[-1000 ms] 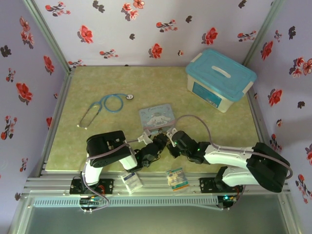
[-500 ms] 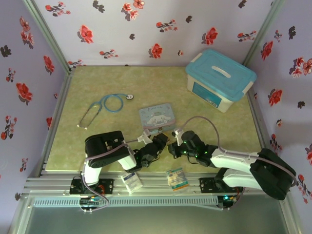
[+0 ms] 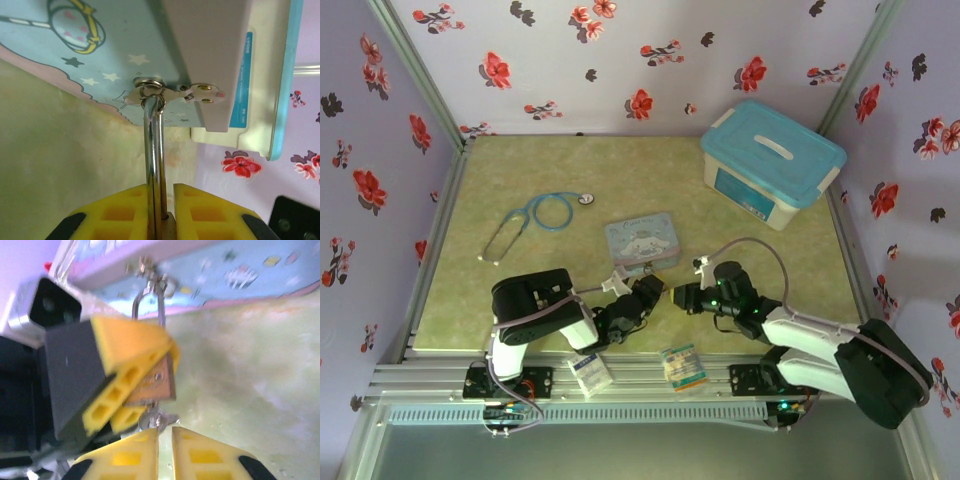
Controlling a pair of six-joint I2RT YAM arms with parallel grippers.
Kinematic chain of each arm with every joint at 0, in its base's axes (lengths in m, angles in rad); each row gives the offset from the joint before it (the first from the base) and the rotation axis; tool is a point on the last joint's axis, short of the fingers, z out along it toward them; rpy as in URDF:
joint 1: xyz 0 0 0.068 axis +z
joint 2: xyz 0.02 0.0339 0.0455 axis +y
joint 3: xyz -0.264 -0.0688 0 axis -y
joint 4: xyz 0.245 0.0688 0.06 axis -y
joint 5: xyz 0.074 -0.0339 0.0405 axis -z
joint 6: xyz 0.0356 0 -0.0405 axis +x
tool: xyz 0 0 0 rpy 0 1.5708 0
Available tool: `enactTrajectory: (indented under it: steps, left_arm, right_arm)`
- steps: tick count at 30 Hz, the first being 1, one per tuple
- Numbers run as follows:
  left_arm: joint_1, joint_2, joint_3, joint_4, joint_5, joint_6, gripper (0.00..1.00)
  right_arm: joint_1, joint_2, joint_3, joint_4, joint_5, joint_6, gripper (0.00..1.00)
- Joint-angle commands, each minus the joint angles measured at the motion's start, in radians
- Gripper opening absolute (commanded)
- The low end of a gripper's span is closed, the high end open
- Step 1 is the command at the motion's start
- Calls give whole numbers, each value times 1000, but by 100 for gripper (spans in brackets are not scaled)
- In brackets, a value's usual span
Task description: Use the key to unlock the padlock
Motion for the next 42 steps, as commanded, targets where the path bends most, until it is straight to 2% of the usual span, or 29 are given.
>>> enactTrajectory:
  steps: [1, 3, 5, 7, 11, 16, 25, 29, 33, 38, 42]
  left_arm:
    - [-10, -23, -2, 47, 5, 31, 0]
    - [-10, -23, 0, 46, 6, 32, 0]
    - [-10, -22, 0, 47, 7, 32, 0]
    - [-10, -23, 0, 46, 5, 35, 0]
    - [-7, -26, -6, 45, 7, 35, 0]
    - [-6, -32, -6, 43, 14, 40, 0]
    - [6, -84, -29, 30, 27, 53, 0]
    - [14, -78, -43, 35, 29, 25, 0]
    - [16, -90, -42, 27, 40, 47, 0]
    - [17, -75, -21, 31, 84, 26, 0]
    - [14, -98, -40, 28, 73, 32, 0]
  right_arm:
    - [-10, -25, 12, -75, 30, -8, 24]
    - [-9, -41, 15, -95, 56, -22, 36]
    - [7, -58, 35, -146, 80, -78, 43]
    - [65, -70, 86, -260, 177, -157, 43]
    - [230, -42, 155, -341, 377, -275, 43]
    - [334, 21, 211, -385, 565, -367, 44]
    - [468, 155, 246, -346, 721, -452, 40]
    - [461, 103, 212, -308, 749, -397, 36]
    - [466, 42, 173, -279, 765, -458, 44]
    - [543, 169, 250, -310, 884, -571, 43]
    - [558, 241, 287, -307, 882, -621, 40]
